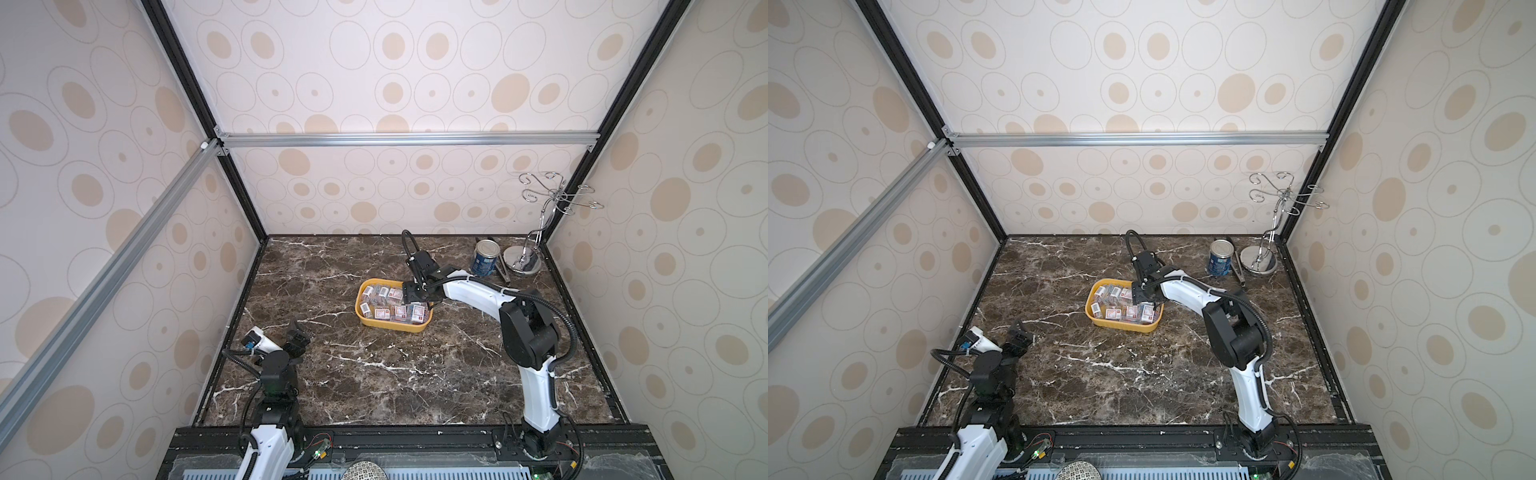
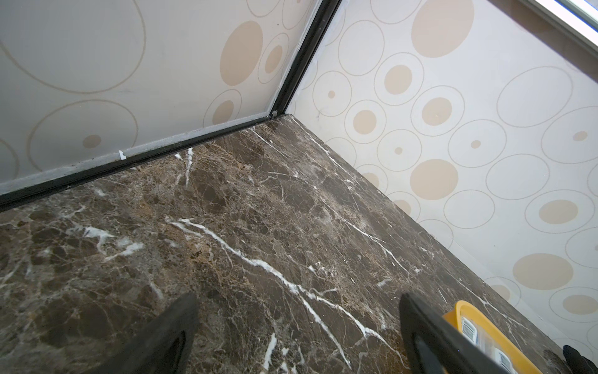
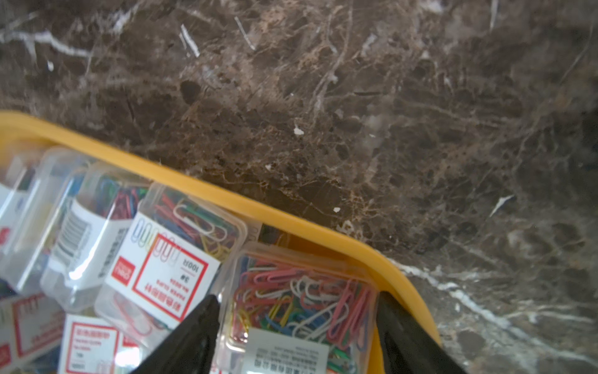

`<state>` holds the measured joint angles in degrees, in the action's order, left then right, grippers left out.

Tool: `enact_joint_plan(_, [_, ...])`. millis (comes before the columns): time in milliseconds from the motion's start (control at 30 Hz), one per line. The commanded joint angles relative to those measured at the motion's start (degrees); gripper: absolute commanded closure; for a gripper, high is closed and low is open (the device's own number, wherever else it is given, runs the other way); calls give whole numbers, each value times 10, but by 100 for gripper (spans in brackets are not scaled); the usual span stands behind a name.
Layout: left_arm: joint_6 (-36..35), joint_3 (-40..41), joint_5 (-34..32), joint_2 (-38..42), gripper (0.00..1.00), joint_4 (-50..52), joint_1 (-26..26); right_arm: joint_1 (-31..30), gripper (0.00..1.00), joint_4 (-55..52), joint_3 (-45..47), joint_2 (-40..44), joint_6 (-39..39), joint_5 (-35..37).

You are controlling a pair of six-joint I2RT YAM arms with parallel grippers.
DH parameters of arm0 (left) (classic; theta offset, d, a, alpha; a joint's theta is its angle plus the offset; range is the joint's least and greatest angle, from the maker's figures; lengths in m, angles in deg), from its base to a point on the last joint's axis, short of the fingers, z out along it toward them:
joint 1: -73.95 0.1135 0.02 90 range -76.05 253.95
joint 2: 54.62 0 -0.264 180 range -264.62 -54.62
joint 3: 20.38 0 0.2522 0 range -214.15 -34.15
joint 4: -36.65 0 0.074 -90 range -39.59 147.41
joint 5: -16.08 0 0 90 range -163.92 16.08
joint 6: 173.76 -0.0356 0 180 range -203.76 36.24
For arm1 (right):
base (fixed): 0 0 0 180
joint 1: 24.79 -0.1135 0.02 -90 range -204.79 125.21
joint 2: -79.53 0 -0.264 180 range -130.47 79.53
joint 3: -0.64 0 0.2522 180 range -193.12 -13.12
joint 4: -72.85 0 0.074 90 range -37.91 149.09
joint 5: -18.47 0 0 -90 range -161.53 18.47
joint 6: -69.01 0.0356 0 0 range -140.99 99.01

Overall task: Take the paper clips out of the storage box
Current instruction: Pick up the boxed paper clips from the storage box.

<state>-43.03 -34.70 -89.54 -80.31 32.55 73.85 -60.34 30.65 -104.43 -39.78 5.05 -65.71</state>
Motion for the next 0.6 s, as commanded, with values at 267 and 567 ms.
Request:
enact_joint_plan(267, [12, 2, -13, 14, 3, 11, -1, -4, 23, -59, 62, 21, -7, -35])
enact_joint_plan(567, [12, 6, -13, 26, 3, 12, -1, -4, 20, -103, -4, -82, -3, -21])
